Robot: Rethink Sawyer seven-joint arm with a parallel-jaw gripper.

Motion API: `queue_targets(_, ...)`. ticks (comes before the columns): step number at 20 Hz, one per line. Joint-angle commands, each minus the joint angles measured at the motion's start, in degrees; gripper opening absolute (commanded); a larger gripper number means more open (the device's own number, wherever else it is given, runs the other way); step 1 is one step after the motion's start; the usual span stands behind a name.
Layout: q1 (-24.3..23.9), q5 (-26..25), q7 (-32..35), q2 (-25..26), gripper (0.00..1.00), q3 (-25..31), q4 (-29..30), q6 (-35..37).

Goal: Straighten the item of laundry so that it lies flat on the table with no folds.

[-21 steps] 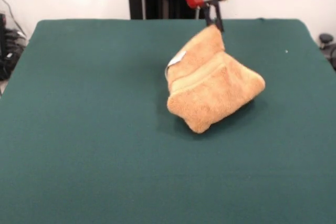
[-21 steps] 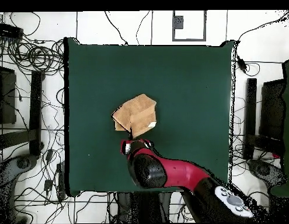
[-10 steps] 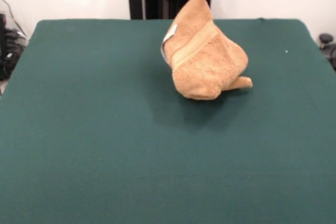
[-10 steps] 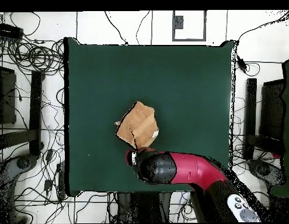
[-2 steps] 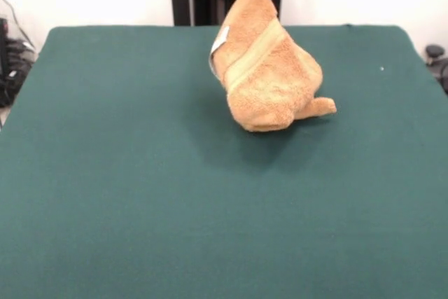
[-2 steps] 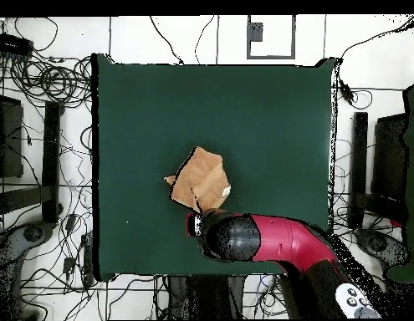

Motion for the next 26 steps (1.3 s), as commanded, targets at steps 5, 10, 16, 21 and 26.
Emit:
queue_targets(5,-2.16,-2.07,-10.11,-0.92,0.00,9.29,-2.38,8.26)
queue_targets(10,-3.90,-5.18,-11.64,-0.24,0.00,9.92,-2.96,9.15)
queue_targets(16,-6.62,-6.97,-13.54,0.93,0.00,11.70,-3.64,10.75)
queue_targets(21,-8.45,-9.10,-14.33,2.44,0.00,12.98,-5.58,12.75)
queue_targets(26,-9.97,-11.88,-15.79,3.53,0.00,14.15,-6.13,13.65)
